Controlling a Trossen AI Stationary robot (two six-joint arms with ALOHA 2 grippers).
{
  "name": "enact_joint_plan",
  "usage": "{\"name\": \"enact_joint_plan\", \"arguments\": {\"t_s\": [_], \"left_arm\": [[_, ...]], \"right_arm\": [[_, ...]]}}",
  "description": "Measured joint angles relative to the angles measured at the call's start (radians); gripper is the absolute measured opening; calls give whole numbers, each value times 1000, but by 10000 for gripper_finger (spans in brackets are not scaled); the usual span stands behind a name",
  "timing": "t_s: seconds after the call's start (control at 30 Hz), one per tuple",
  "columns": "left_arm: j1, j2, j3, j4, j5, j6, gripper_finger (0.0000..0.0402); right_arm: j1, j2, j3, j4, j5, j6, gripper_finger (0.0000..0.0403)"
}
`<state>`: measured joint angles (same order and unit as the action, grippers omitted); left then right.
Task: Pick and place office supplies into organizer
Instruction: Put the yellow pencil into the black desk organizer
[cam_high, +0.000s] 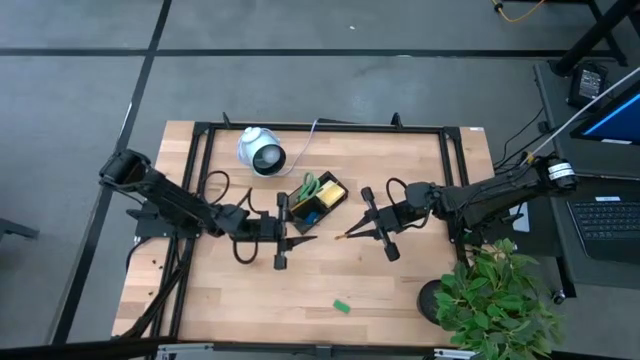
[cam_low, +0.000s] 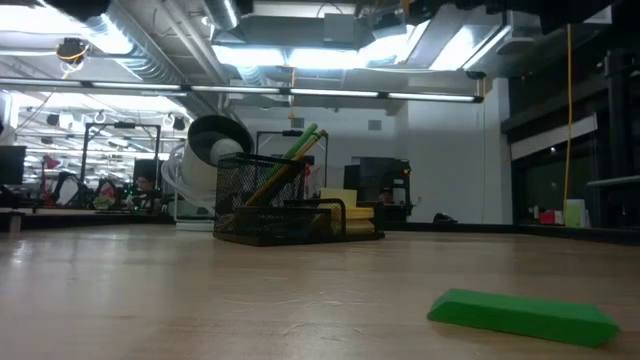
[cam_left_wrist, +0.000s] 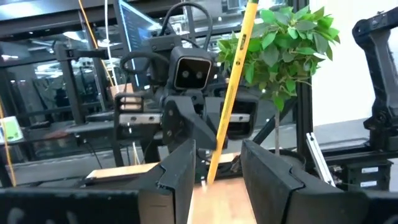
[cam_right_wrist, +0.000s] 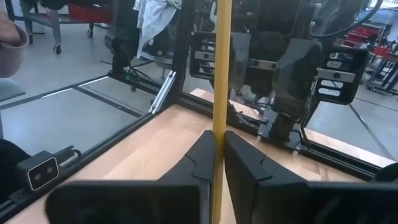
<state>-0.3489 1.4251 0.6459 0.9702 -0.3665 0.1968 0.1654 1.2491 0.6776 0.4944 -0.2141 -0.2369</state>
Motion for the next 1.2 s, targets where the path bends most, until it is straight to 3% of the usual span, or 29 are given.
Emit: {"name": "enact_joint_plan", "arguments": {"t_s": [0.3,0.67,1.2], "left_arm": [[47,134,137,-5,60,-23,125],[82,139,168,-11,182,-103,125],[90,139,233,-80,194,-106,125]], "right_arm": [[0,0,0,5,2,-2,34],[0,0,0,11,1,-6,33],[0,0,0,10,1,-26,30]]}}
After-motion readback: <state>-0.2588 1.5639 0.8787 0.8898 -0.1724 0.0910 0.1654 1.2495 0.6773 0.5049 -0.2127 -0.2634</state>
